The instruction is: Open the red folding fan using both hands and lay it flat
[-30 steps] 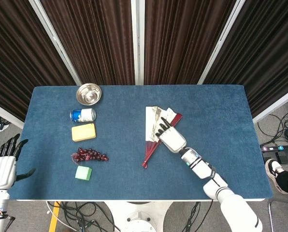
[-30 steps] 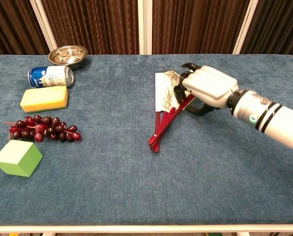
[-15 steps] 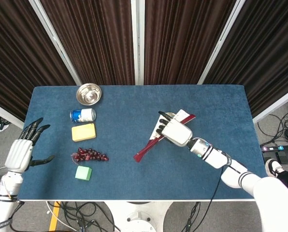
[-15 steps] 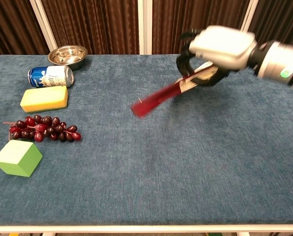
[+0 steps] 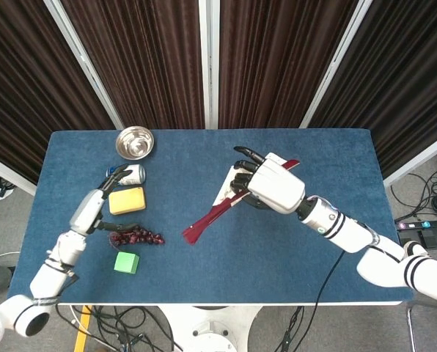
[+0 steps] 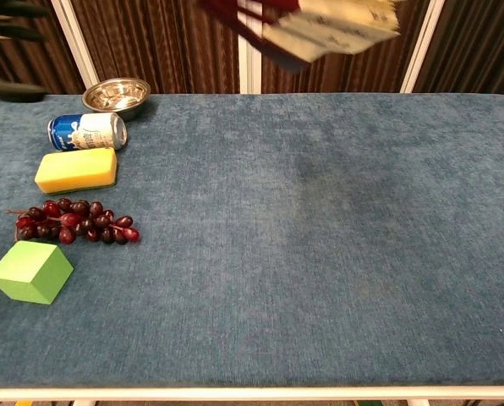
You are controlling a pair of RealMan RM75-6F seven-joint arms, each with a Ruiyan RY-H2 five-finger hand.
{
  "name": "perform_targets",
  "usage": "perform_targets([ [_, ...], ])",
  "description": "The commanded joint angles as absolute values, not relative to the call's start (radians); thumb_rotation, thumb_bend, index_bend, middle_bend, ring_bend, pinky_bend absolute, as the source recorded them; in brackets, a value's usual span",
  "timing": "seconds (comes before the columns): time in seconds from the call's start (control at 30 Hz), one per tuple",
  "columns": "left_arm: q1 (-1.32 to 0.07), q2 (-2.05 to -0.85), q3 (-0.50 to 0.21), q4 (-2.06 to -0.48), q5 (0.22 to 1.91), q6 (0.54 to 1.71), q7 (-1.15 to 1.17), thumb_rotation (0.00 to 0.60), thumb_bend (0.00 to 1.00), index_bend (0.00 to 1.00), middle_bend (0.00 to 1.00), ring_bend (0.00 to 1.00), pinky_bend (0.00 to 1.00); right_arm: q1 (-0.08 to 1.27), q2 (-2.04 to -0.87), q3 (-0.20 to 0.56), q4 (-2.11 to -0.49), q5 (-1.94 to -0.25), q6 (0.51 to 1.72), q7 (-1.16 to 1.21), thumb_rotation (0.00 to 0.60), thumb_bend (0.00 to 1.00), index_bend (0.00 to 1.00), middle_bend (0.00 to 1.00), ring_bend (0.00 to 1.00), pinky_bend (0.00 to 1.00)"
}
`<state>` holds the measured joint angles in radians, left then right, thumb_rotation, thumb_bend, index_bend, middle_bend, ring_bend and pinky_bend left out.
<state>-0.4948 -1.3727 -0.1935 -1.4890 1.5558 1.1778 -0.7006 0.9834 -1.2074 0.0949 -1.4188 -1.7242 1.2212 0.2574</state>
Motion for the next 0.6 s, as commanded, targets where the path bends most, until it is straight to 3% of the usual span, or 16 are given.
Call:
perform_targets([
  [0.03, -0.551, -1.428, -0.206, -1.455, 1.549, 1.130, -0.745, 0.600, 0.13, 0.15, 0.12, 0.04, 0.14, 1.000, -1.212, 0.118, -1.436, -1.707, 1.202, 0.276, 0.600, 0.96, 0.76, 0.59, 0.30, 0.12],
  [0.23, -0.620, -1.518, -0.222, -1.432, 1.506, 1.072, -0.736, 0.600, 0.13, 0.22, 0.21, 0.14, 0.23, 1.050, -1.251, 0.161, -1.451, -1.675, 1.129, 0.276, 0.600, 0.96, 0.76, 0.59, 0.30, 0.12],
  [0.6, -0.674, -1.594, -0.275, -1.411, 1.363, 0.997, -0.712, 0.600, 0.12, 0.25, 0.23, 0.14, 0.25, 1.107, -1.311, 0.197, -1.466, -1.617, 1.016, 0.231, 0.600, 0.97, 0.76, 0.59, 0.30, 0.12],
])
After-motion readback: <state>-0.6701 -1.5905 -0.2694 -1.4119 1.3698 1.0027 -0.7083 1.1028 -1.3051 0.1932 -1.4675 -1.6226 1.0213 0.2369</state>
